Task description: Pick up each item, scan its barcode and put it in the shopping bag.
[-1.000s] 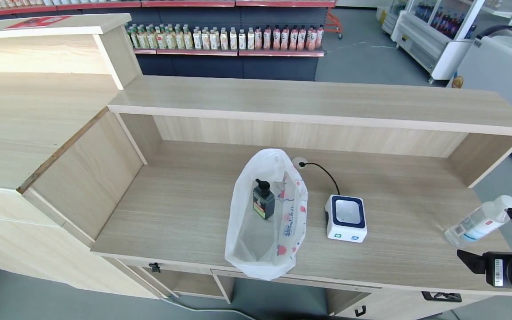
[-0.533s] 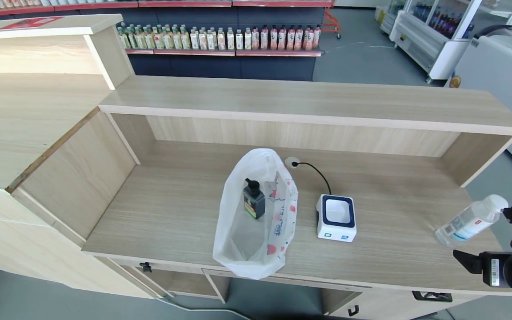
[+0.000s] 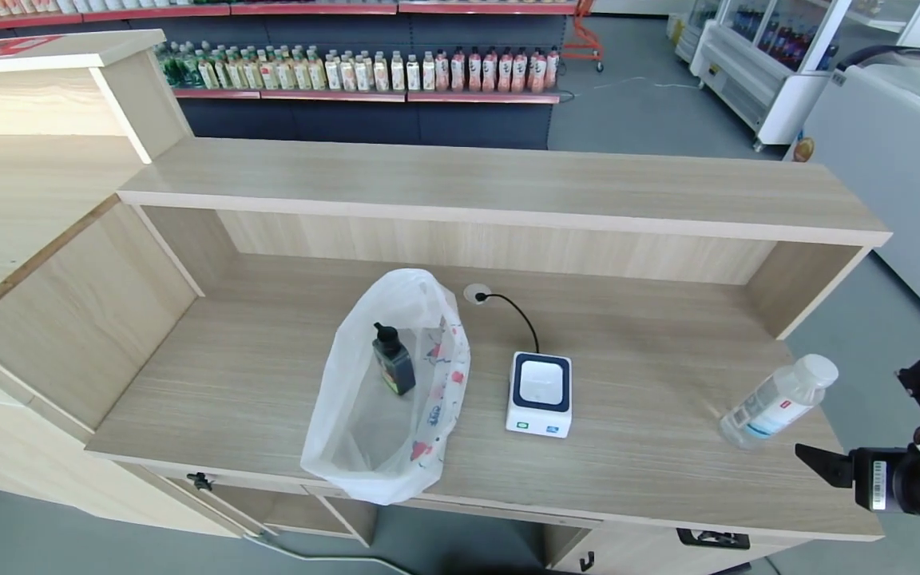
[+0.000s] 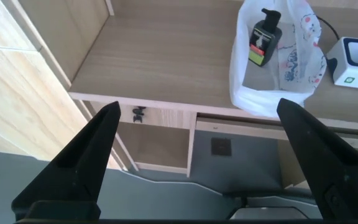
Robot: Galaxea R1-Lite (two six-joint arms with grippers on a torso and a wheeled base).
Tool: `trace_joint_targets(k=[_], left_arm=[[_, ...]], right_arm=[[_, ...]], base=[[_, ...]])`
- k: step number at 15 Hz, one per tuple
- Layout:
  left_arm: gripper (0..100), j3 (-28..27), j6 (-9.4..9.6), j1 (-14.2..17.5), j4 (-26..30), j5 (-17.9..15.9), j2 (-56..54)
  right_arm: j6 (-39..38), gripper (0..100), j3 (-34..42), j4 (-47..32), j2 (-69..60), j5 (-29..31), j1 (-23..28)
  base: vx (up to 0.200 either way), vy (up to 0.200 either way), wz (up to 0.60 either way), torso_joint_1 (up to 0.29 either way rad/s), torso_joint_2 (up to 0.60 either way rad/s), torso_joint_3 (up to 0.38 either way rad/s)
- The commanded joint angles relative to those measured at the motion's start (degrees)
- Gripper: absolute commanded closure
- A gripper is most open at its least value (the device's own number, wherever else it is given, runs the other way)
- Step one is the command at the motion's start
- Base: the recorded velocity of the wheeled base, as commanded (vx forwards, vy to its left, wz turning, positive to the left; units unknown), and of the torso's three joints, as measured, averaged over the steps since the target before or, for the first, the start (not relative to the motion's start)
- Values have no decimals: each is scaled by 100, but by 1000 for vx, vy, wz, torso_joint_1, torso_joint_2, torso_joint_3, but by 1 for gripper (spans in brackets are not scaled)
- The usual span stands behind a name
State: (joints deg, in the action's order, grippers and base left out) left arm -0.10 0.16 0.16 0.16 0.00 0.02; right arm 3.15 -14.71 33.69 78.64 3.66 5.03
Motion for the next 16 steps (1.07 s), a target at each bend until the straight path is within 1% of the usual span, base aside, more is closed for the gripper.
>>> trace_joint_targets(k=[1, 4, 6, 8, 10, 12, 14, 15, 16], left_arm=[[0, 1, 2, 2, 2, 0, -2], [0, 1, 2, 2, 2, 0, -2], [0, 1, 46, 2, 2, 0, -2], [0, 1, 46, 2, 2, 0, -2], [0, 1, 2, 2, 2, 0, -2], [0, 1, -16, 2, 2, 0, -2], [0, 1, -16, 2, 2, 0, -2], [0, 1, -16, 2, 2, 0, -2], [0, 1, -16, 2, 2, 0, -2]], right_arm=[[2, 0, 21, -3, 20, -5, -11], [-104, 0, 65, -3, -33, -120, -90], [-121, 0, 56, -3, -51, -128, -143], [-341, 0, 48, -3, -59, -128, -310], [-402, 0, 65, -3, -51, -128, -407], [-446, 0, 162, 6, -51, -137, -530], [-684, 0, 197, 6, -42, -137, -644], [-912, 0, 206, 6, -16, -120, -855], [-974, 0, 197, 6, 20, -120, -899]], base=[[0, -200, 0, 2, 7, 7], [0, -200, 0, 2, 2, 2], [0, -200, 0, -2, 2, 2], [0, -200, 0, 5, 2, 0], [0, -200, 0, 0, 0, 5], [0, 0, 0, 0, 0, 0], [0, 0, 0, 0, 0, 0], [0, 0, 0, 0, 0, 0], [0, 0, 0, 0, 0, 0]])
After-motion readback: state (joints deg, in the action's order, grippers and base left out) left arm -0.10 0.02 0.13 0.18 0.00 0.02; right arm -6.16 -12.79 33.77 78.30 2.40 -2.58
